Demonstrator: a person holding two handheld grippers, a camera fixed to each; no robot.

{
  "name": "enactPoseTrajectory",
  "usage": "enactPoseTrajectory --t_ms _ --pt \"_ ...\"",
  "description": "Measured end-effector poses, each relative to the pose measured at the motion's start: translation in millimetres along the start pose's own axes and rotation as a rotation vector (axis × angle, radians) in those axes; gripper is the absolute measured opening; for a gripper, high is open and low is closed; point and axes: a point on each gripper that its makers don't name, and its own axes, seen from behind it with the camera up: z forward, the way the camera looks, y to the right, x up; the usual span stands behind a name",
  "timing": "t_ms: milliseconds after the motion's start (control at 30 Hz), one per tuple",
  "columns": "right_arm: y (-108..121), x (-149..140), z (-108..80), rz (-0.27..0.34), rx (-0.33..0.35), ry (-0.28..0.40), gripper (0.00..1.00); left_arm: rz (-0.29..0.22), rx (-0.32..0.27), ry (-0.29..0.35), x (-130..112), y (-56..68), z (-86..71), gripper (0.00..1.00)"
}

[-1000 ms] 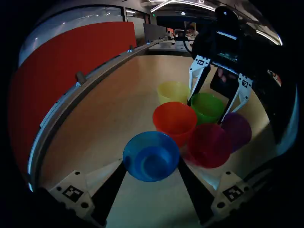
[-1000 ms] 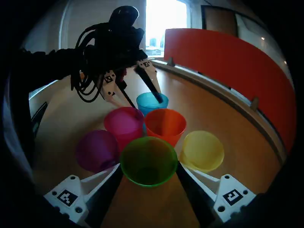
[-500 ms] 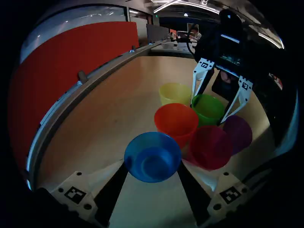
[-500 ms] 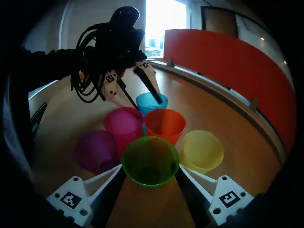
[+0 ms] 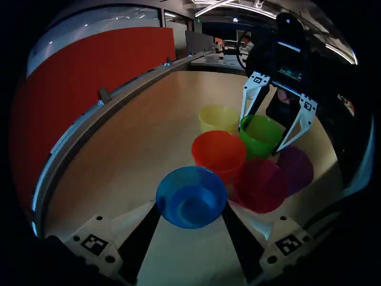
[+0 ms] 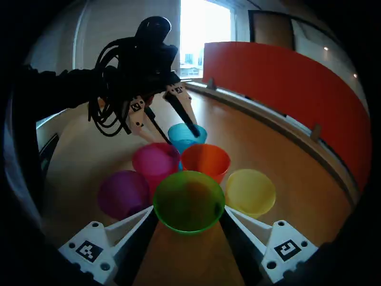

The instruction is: Pour water

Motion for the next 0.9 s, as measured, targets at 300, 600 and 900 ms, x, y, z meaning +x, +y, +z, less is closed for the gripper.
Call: enactPoseTrajectory --t_ms 300,600,900 --pt "-1 12 -13.8 -0.005 -0.02 0.024 0.89 -0.014 0.026 0.038 11 -1.5 -18.9 0.85" --pt "-10 32 -30.6 -0.02 -0.032 0.057 0.89 -0.009 0.055 0.081 28 9.8 -41.4 0.85" --pt "-20 52 -44.9 -0.024 -0.037 0.105 0.89 -0.024 0.093 0.147 45 18.7 -67.4 0.85"
